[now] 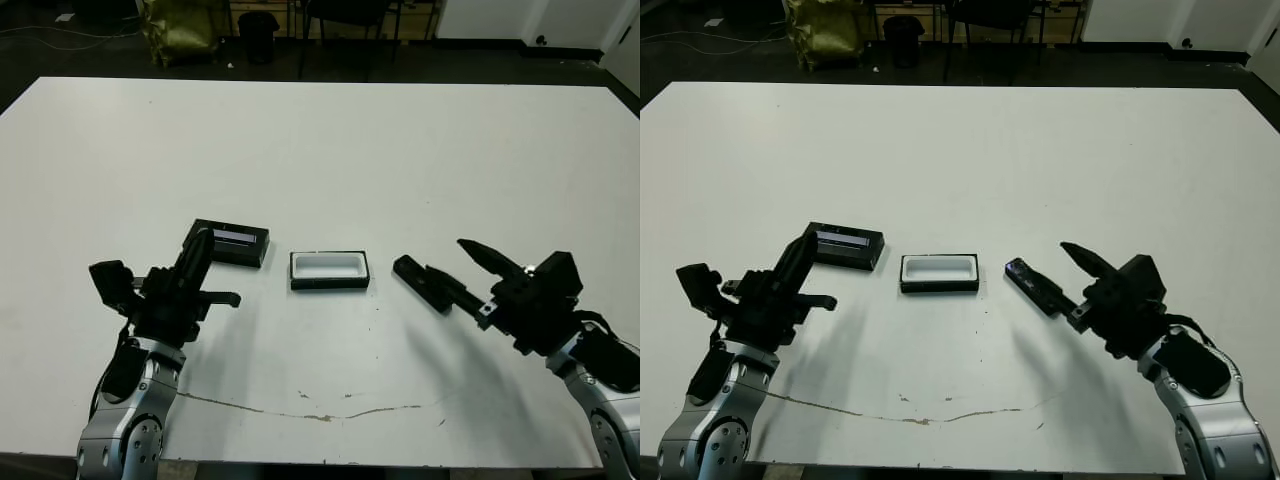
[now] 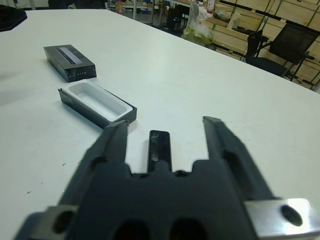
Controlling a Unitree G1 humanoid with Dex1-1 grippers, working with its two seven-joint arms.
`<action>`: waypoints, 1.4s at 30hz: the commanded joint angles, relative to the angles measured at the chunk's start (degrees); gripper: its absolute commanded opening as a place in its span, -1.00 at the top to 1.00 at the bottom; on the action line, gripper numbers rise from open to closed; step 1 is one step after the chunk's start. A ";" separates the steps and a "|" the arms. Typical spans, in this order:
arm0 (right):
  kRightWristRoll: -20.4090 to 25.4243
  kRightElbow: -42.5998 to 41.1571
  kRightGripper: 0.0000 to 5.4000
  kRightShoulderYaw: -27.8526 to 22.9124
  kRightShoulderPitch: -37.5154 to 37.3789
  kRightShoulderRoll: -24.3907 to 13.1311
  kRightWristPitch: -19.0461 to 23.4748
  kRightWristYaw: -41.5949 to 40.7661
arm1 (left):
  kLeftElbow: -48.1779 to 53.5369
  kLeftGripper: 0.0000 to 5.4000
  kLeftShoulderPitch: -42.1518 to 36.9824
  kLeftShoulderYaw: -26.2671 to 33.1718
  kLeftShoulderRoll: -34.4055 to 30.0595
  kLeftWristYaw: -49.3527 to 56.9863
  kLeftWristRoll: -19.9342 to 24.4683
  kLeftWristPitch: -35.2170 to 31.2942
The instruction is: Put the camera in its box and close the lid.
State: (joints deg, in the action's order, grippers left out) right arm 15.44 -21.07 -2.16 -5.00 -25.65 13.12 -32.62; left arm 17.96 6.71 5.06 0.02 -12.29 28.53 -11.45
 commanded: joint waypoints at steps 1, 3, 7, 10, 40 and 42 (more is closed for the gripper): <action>-1.08 -0.39 -0.43 0.83 -0.58 -0.94 1.53 0.17 | -0.44 1.00 0.44 0.15 -0.46 0.41 -0.52 -0.73; -0.89 -0.87 -0.60 0.96 -0.67 -0.92 2.66 0.34 | -0.49 1.00 0.46 0.17 -0.34 0.50 -0.63 -0.57; -0.84 -1.83 -0.93 1.24 -0.75 -0.92 5.16 0.92 | -0.86 1.00 0.39 0.20 -0.42 -0.01 -0.70 -0.06; -1.03 -1.38 -1.00 1.51 -0.62 -0.66 5.59 1.09 | -0.61 1.00 0.47 0.18 -0.50 0.34 -0.92 -0.51; -1.50 6.38 -0.99 4.48 2.40 -1.05 8.15 -0.34 | -0.34 1.00 0.84 0.12 -0.29 0.65 -1.02 -0.47; -1.16 6.73 -0.99 4.33 2.51 -0.92 8.93 -0.50 | -0.12 1.00 0.86 0.17 -0.33 0.78 -0.96 -0.70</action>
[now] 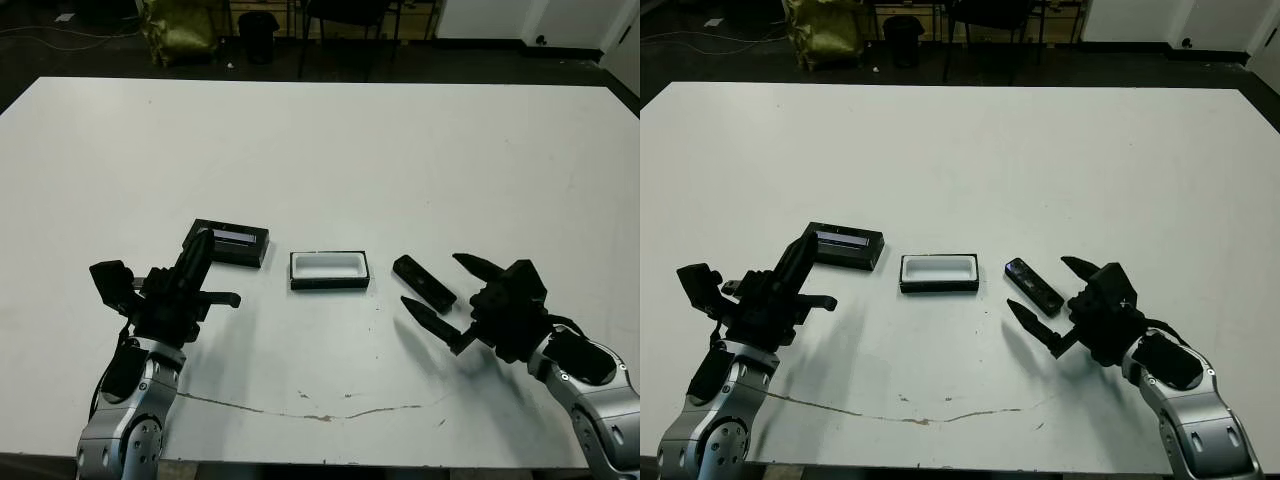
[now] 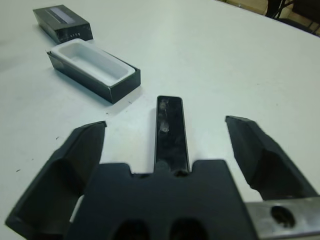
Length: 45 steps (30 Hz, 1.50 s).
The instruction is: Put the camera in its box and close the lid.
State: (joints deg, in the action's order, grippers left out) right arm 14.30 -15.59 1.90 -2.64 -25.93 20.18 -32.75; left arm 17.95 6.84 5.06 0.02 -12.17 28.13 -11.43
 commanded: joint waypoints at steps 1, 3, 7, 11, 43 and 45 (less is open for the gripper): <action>-0.06 1.69 -0.99 0.19 0.15 -0.54 1.60 -0.52 | -0.07 1.00 0.73 0.19 -0.43 0.60 -0.55 -0.73; -0.54 2.24 -1.00 0.32 0.24 -0.72 1.30 -0.70 | -0.25 1.00 0.63 0.34 -0.58 0.23 -0.32 -0.62; -1.37 2.43 -0.77 0.60 0.35 -1.40 1.63 -1.00 | -0.05 1.00 0.60 0.25 -0.62 0.29 -0.42 -0.66; -1.74 2.13 -0.43 0.85 0.16 -1.72 2.86 -0.90 | 0.08 1.00 0.66 0.18 -0.47 0.46 -0.38 -0.79; -5.40 12.77 0.83 3.67 -0.37 -0.62 -0.93 0.57 | 0.14 1.00 0.88 -0.02 -0.42 0.59 -0.64 -0.44; -3.77 12.34 0.83 2.74 0.26 -1.05 -0.82 -0.99 | 0.35 1.00 0.97 -0.03 -0.32 0.97 -0.65 -0.78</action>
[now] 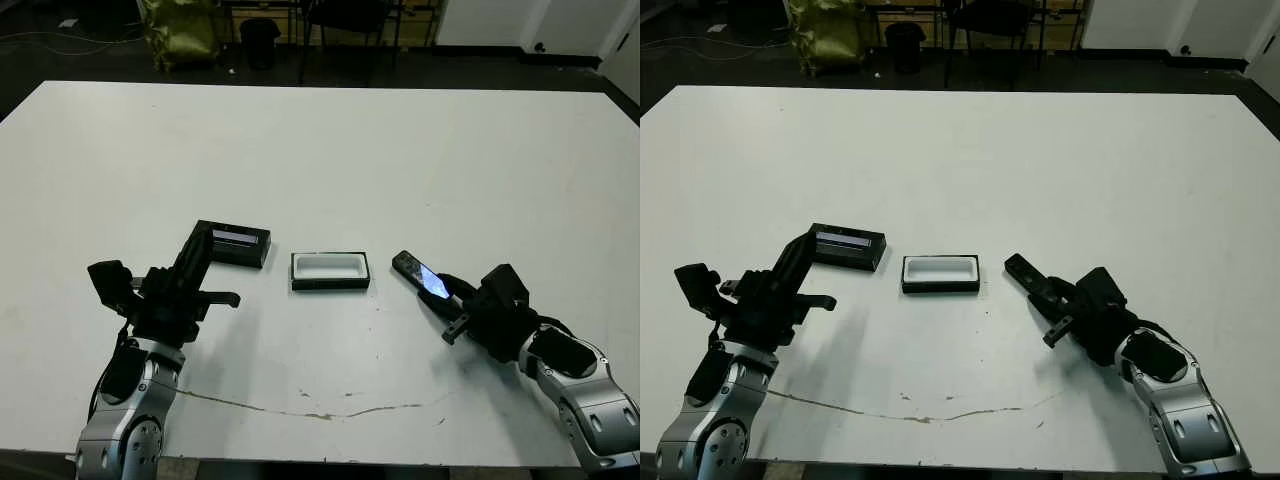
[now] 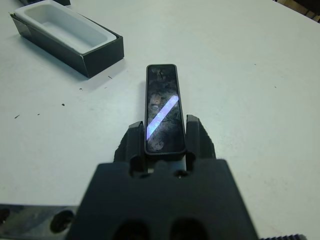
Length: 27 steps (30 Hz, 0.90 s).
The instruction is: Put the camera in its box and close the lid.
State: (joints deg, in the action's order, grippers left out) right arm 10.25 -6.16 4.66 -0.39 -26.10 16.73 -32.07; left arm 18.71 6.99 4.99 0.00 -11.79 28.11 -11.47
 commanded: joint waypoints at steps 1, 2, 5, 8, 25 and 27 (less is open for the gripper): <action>0.66 1.68 0.83 -0.36 -1.52 -1.53 3.67 -2.11 | -0.36 1.00 0.84 0.03 -0.35 0.69 -0.71 -0.85; 1.03 0.43 0.83 -0.76 -0.87 -2.23 4.70 -2.54 | -0.42 1.00 0.84 0.00 -0.36 0.69 -0.85 -0.73; 2.54 -2.81 0.83 -2.44 2.27 -4.60 8.02 -4.18 | -0.60 1.00 0.79 0.05 -0.12 0.57 -0.50 -0.67; 4.05 -2.56 0.83 -3.72 7.92 -6.57 11.56 -6.33 | -0.46 1.00 0.85 -0.06 -0.04 0.68 -0.42 -0.89; 6.29 16.90 0.84 3.20 42.75 -6.27 10.38 -26.58 | -0.20 1.00 0.69 -0.19 -0.09 1.02 -0.16 -1.55; 5.13 20.55 0.84 5.63 45.74 -5.31 8.54 -30.00 | -0.12 1.00 0.66 -0.22 -0.12 1.17 -0.30 -1.61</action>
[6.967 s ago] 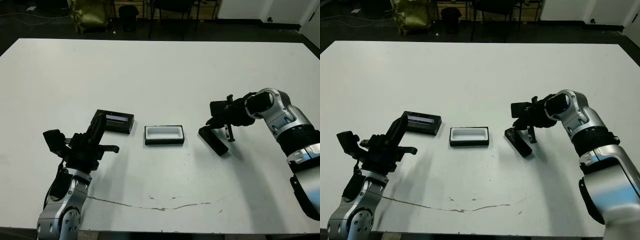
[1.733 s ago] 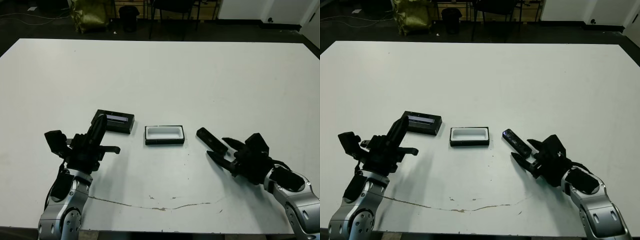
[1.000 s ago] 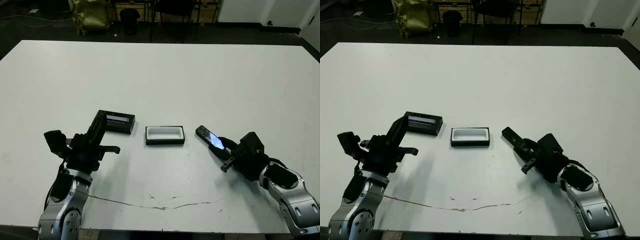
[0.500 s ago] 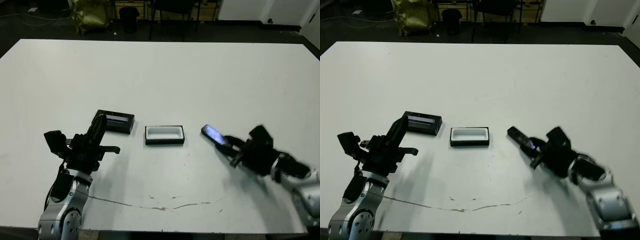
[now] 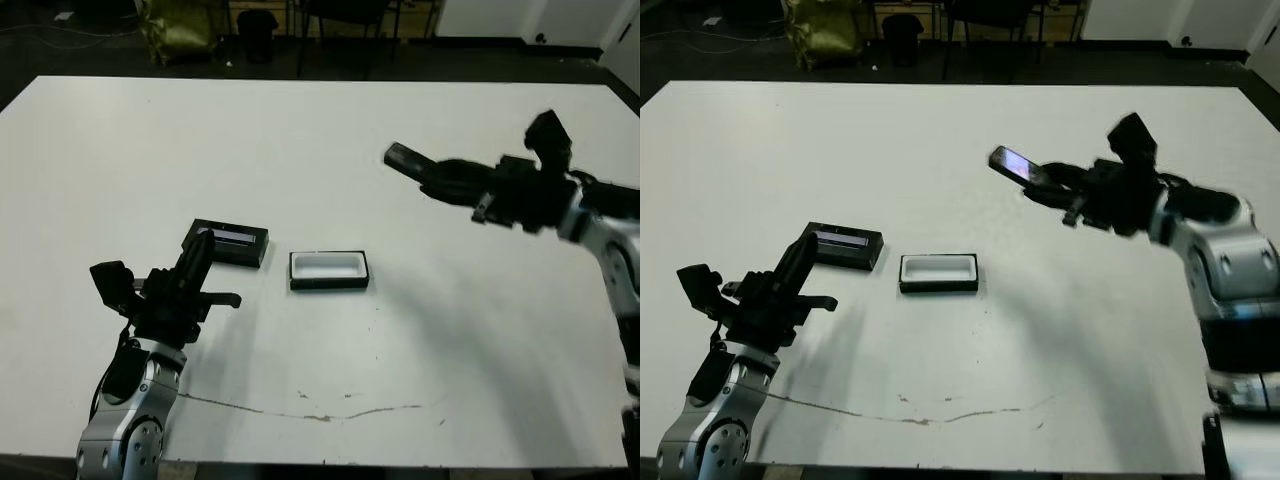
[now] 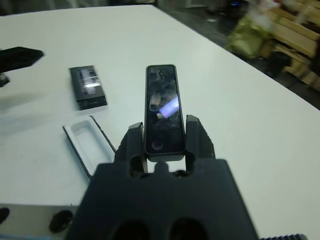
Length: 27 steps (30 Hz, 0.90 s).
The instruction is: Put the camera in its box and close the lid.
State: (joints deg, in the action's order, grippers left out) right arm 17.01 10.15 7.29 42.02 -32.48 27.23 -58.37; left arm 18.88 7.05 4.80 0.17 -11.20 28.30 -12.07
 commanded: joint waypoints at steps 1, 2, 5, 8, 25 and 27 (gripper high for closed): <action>-2.09 6.42 0.84 4.34 5.02 1.62 -2.49 -5.83 | -0.20 1.00 0.61 -0.03 -0.33 0.67 -0.53 -1.11; -2.76 8.36 0.84 5.64 6.59 2.15 -2.92 -7.54 | -0.13 1.00 0.63 -0.04 -0.38 0.72 -0.57 -1.20; -5.75 14.05 0.84 9.48 10.93 3.56 -5.79 -12.58 | -0.23 1.00 0.56 0.01 -0.46 0.48 -0.51 -1.08; -9.09 18.90 0.84 11.89 13.39 5.57 -9.98 -14.56 | 0.03 1.00 0.58 -0.05 -0.56 0.76 -0.76 -1.33; -16.37 28.97 0.84 15.72 18.54 10.48 -16.76 -25.11 | -0.14 1.00 0.67 -0.19 -0.26 0.82 -0.62 -1.39; -16.35 29.35 0.84 15.44 18.70 10.64 -16.95 -25.96 | -0.17 1.00 0.72 -0.21 -0.33 0.74 -0.62 -1.37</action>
State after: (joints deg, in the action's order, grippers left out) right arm 1.16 38.86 22.73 59.94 -22.00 10.25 -83.59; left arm 19.02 7.02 4.69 0.13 -10.93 28.20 -12.48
